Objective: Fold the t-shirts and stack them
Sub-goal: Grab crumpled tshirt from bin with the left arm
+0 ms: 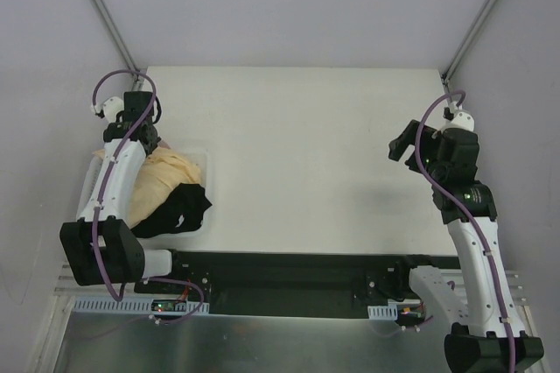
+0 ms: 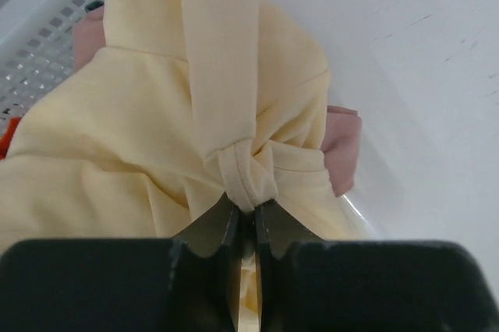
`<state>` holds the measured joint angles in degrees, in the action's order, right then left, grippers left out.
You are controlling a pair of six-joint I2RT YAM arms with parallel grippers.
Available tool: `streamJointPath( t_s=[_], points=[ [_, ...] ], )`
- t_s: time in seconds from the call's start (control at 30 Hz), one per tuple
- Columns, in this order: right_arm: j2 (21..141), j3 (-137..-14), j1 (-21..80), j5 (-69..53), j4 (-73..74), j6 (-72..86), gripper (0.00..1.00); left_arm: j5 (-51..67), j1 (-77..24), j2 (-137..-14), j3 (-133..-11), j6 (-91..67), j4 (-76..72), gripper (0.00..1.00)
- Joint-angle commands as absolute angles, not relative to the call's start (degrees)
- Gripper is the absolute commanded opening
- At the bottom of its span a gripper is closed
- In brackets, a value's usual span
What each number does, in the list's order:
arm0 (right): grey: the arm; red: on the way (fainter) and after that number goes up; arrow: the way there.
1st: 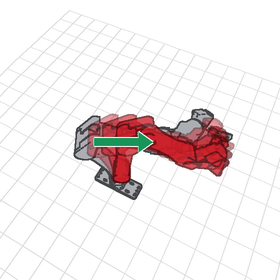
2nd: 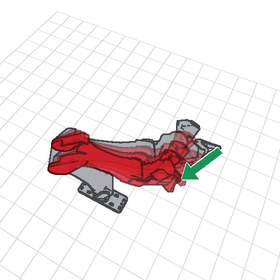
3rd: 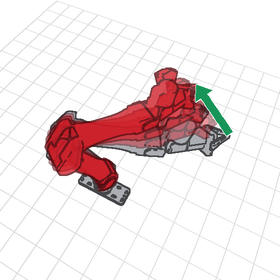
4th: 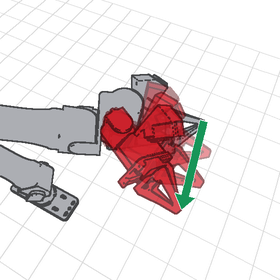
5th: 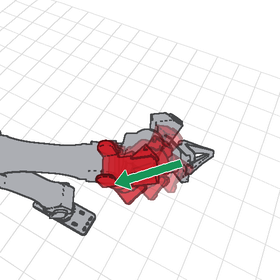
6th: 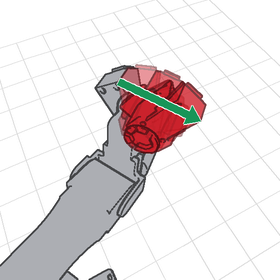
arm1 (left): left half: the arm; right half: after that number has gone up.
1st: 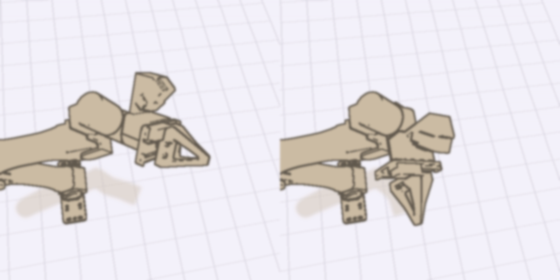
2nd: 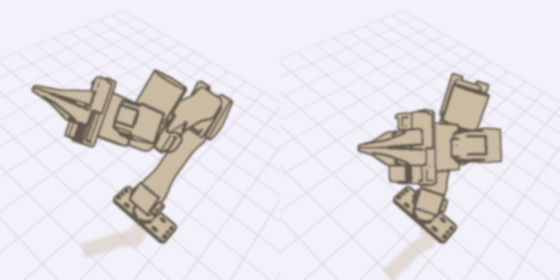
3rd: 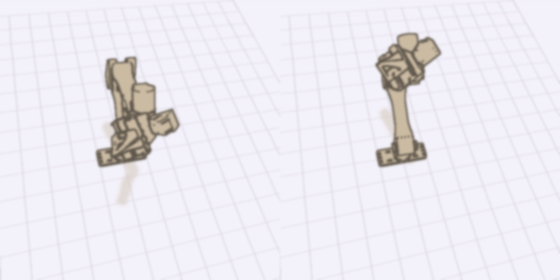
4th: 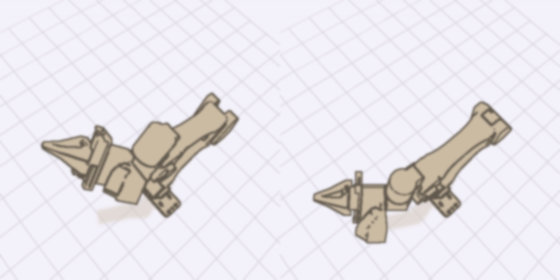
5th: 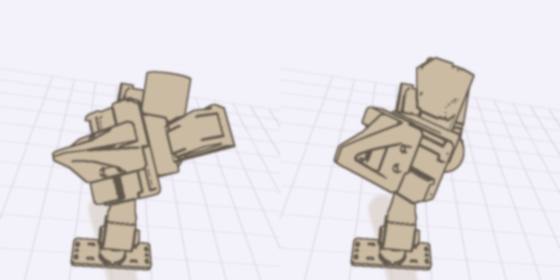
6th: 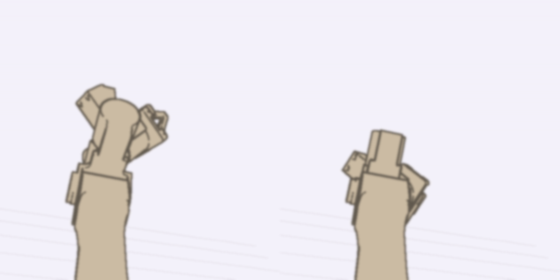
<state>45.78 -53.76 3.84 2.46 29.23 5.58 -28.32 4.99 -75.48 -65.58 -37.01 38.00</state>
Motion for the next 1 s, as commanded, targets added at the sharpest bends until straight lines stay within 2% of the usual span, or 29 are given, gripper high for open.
streamJointPath(
  t_s=[0.0, 0.27, 0.5, 0.67, 0.9, 0.97],
  points=[
    [45.1, -55.6, 3.6, 3.9, 28.7, 4.7, 0.96, -32.3, 5.4, -71.9, -66.5, -35.3, 37.7, 0.00],
    [42.8, -55.6, 3.6, 5.2, 29.0, 4.6, 0.96, -26.8, 5.5, -66.3, -74.6, -32.5, 36.9, 0.00],
    [42.3, -56.1, 3.6, 5.9, 29.0, 5.0, 0.96, -13.8, 4.0, -65.6, -87.4, -27.3, 35.1, 0.00],
    [42.0, -56.4, 3.6, 11.0, 30.0, 6.1, 0.96, -23.3, -10.5, -70.3, -101.2, -17.8, 33.3, 0.00],
    [41.7, -57.1, 3.6, 14.9, 31.9, 7.1, 0.96, -12.8, -18.5, -80.5, -120.9, -11.6, 31.3, 0.00],
    [41.5, -57.2, 3.6, 14.9, 32.0, 7.0, 0.96, -6.3, -19.7, -83.7, -126.7, -9.9, 29.8, 0.00]
  ],
)
